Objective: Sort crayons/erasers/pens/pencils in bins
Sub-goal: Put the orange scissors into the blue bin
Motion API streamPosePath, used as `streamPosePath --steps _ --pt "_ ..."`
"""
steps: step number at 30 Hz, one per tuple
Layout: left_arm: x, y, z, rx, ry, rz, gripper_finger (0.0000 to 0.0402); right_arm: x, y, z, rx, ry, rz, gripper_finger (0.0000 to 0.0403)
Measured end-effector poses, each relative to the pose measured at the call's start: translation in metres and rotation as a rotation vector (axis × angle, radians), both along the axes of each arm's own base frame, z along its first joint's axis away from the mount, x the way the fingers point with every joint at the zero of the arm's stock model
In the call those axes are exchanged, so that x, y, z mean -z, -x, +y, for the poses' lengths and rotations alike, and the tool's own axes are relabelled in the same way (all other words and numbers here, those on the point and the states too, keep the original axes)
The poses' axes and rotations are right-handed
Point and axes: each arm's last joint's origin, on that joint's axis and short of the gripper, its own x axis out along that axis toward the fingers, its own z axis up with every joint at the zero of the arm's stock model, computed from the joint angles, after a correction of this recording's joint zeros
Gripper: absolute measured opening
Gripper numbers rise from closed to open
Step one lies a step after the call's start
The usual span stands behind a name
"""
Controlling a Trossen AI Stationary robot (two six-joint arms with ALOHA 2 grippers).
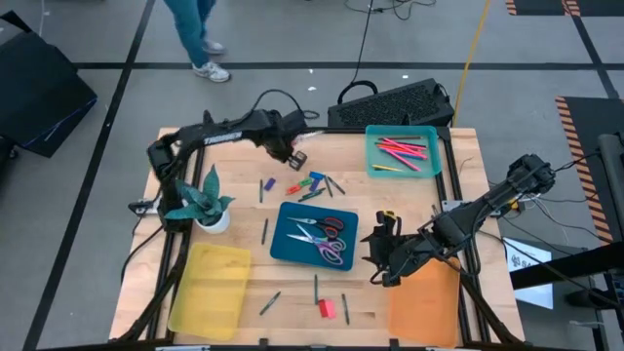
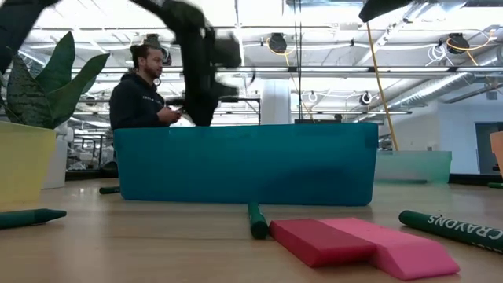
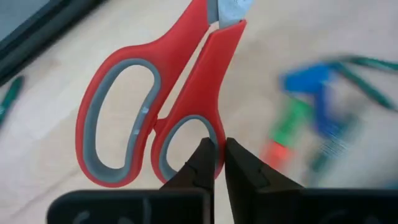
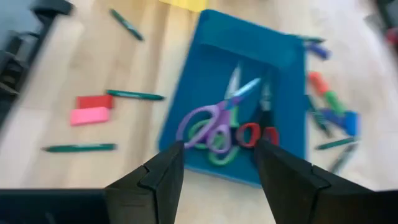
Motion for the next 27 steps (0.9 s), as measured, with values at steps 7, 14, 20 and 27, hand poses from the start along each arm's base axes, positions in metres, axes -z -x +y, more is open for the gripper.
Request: streamPosePath --steps 7,14,20,27 --pt "-0.044 -0.012 -0.135 0.323 0.003 -0.072 0.0017 -0.002 0.004 0.001 0.033 0.144 -0.039 0.0189" --pt "-0.037 -0.006 -0.274 0.524 0.042 -0.091 0.0027 -0.009 0.006 -0.002 0.0 0.209 0.006 0.0189" --pt "0.0 -0.023 -0.295 0.469 -0.002 -0.05 0.0029 -0.012 0.0 -0.001 -0.047 0.233 -0.037 0.0189" --pt "0.046 -0.051 -0.264 0.483 0.074 0.057 0.003 -0.013 -0.001 0.002 -0.057 0.22 -0.053 0.0189"
